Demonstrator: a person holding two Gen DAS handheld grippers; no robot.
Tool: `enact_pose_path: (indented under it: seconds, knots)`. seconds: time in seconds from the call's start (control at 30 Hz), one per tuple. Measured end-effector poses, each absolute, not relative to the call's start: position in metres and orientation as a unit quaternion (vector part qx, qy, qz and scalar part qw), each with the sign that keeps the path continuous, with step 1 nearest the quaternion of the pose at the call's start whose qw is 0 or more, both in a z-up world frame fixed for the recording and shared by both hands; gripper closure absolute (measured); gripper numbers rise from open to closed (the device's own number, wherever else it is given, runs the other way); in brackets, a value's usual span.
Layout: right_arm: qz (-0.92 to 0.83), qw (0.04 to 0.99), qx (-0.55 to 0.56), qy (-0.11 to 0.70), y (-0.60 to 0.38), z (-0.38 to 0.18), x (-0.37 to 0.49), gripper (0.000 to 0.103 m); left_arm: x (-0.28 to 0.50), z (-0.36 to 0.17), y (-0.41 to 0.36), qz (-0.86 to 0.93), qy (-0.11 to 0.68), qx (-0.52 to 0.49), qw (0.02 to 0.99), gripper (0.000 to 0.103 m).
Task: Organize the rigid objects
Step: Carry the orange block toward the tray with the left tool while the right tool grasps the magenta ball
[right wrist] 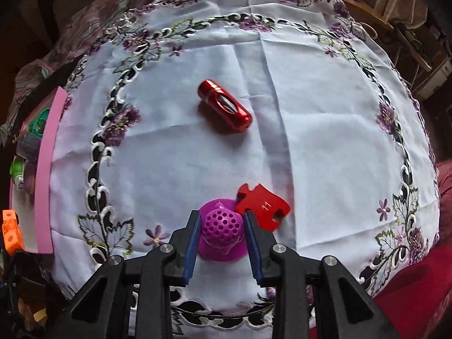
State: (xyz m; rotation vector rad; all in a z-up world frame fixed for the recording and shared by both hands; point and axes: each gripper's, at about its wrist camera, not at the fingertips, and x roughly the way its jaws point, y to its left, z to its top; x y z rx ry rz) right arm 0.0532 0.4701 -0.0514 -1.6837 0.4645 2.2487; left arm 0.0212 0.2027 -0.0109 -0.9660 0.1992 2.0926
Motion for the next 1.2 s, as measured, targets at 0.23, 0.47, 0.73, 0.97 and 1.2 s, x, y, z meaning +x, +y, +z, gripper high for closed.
enact_pose_path:
  seconds: [0.23,0.47,0.73,0.97,1.2]
  knots:
    - [0.837,0.104,-0.522,0.128,0.433,-0.038,0.028,0.073,0.010,-0.008,0.171,0.846,0.056,-0.386,0.362,0.043]
    - [0.847,0.101,-0.518,0.069,0.404,-0.060,-0.003,0.073,0.001,-0.009,0.140,0.869,0.056,-0.386,0.305,0.043]
    - [0.851,0.099,-0.512,0.054,0.404,-0.062,-0.004,0.073,-0.007,-0.014,0.114,0.884,0.057,-0.393,0.246,0.044]
    - [0.851,0.101,-0.512,0.058,0.404,-0.062,-0.003,0.073,-0.009,-0.021,0.107,0.883,0.055,-0.406,0.229,0.044]
    - [0.851,0.105,-0.511,0.057,0.404,-0.062,-0.003,0.073,-0.010,-0.023,0.100,0.884,0.053,-0.410,0.218,0.043]
